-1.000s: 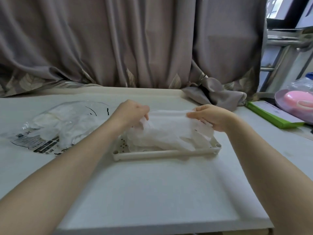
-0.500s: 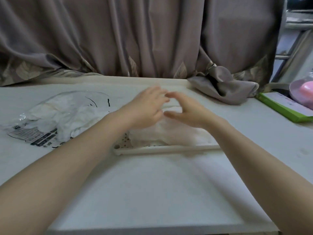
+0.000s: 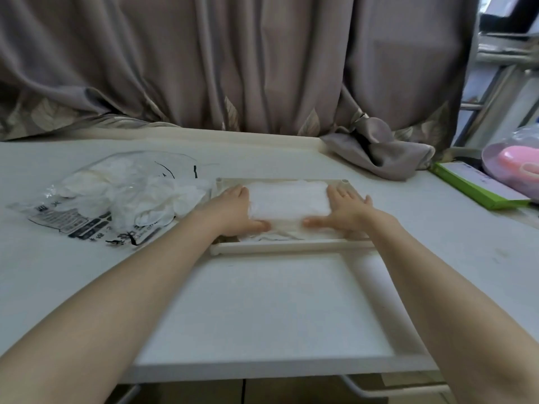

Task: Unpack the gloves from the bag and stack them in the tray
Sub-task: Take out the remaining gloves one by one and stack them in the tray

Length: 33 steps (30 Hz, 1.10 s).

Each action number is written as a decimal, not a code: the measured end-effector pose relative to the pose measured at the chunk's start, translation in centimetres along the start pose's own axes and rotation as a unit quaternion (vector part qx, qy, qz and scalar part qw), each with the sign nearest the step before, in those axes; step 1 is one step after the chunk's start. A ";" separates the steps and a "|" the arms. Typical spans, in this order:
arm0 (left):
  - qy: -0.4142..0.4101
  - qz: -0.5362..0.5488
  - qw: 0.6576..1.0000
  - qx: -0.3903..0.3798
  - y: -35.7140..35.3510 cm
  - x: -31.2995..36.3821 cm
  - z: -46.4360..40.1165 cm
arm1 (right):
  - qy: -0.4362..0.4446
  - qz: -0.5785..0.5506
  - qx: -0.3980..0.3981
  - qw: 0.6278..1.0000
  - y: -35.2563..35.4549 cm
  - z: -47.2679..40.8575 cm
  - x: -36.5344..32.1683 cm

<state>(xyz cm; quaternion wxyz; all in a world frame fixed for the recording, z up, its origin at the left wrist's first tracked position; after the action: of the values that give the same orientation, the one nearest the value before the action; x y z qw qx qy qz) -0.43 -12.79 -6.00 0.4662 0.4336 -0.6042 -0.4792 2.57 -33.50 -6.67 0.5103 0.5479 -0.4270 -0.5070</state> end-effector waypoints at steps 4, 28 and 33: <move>-0.084 0.084 0.989 0.090 3.6 1.5 2.3 | 0.025 0.006 0.072 0.997 2.9 1.0 -3.4; 0.086 0.022 0.985 0.145 4.0 -13.3 4.4 | 0.108 -0.233 0.060 0.965 -1.9 -2.9 -24.9; 0.116 0.016 0.980 0.161 4.3 -13.9 4.3 | 0.102 -0.449 0.070 0.885 0.0 -1.3 -23.2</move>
<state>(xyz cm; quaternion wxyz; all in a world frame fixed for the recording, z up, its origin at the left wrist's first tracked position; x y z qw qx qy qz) -2.31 2.19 -4.31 0.4642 0.5461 -0.6222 -0.3148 1.03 -10.52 -3.94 0.2291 0.7638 -0.1154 -0.5922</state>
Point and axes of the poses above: each hand's wrist, its own z-axis away from the middle knuckle, its own y-axis out of the back of the hand, x = y × z, the point moved 10 cm from there along -z, towards the middle knuckle, and after that the axes turned 6 degrees about x, right-handed, at the moved point
